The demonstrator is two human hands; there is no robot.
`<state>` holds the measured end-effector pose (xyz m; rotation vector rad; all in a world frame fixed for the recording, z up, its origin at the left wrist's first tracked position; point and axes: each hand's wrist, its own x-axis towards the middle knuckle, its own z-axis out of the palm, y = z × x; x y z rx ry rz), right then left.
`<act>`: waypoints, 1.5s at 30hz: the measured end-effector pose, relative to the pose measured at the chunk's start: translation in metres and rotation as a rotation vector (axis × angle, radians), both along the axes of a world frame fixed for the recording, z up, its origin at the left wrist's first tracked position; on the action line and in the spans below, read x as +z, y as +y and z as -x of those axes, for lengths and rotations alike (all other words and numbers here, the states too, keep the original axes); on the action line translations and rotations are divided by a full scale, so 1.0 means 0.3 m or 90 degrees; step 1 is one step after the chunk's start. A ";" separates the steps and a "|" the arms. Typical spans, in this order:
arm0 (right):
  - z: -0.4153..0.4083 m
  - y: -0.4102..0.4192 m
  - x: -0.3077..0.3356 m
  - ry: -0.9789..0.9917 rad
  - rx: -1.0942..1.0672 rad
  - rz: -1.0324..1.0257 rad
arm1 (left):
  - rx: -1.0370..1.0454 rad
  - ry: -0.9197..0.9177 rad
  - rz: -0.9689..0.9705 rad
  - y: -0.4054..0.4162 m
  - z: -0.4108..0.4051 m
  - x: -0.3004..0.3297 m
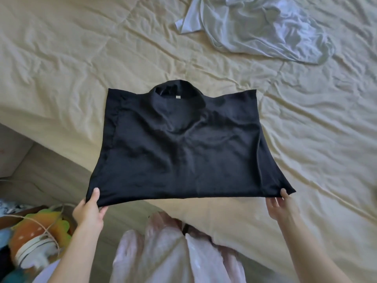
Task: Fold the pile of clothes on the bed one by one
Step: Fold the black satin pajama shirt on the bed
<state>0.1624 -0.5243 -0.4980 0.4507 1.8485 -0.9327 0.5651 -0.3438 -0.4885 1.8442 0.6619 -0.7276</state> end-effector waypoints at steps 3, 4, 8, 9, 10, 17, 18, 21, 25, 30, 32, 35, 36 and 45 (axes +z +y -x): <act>0.051 0.047 -0.002 0.002 0.029 0.000 | 0.011 0.026 0.020 0.062 0.061 0.006; 0.061 0.061 -0.004 0.002 0.041 0.005 | 0.013 0.034 0.026 0.076 0.075 0.009; 0.044 0.120 -0.026 0.076 0.194 -0.012 | -0.004 0.049 0.026 0.101 0.102 0.031; 0.024 0.136 -0.033 0.129 0.259 -0.024 | -0.014 0.047 0.023 0.099 0.104 0.034; -0.001 0.152 -0.038 0.203 0.351 -0.040 | -0.024 0.042 0.020 0.095 0.105 0.035; -0.135 0.246 -0.085 0.533 1.094 0.193 | -0.100 -0.067 -0.047 0.077 0.133 0.017; -0.143 0.247 -0.096 0.541 1.156 0.195 | -0.112 -0.089 -0.064 0.079 0.138 0.015; -0.147 0.244 -0.130 0.545 1.311 0.125 | -0.170 -0.157 -0.103 0.088 0.148 0.018; -0.137 0.236 -0.155 0.505 1.386 0.079 | -0.300 -0.255 -0.169 0.071 0.168 0.055; -0.129 0.211 -0.139 0.386 1.335 0.107 | -0.409 -0.410 -0.210 -0.065 0.268 0.147; -0.132 0.193 -0.114 0.303 1.212 0.136 | -0.468 -0.444 -0.172 -0.157 0.339 0.179; -0.112 0.158 -0.054 0.156 0.908 0.166 | -0.607 -0.526 -0.051 -0.325 0.497 0.206; -0.094 0.149 -0.033 0.091 0.805 0.176 | -0.657 -0.549 -0.012 -0.379 0.562 0.211; 0.161 0.101 -0.016 -0.109 0.431 0.203 | -1.280 -0.377 0.042 -0.473 1.079 -0.004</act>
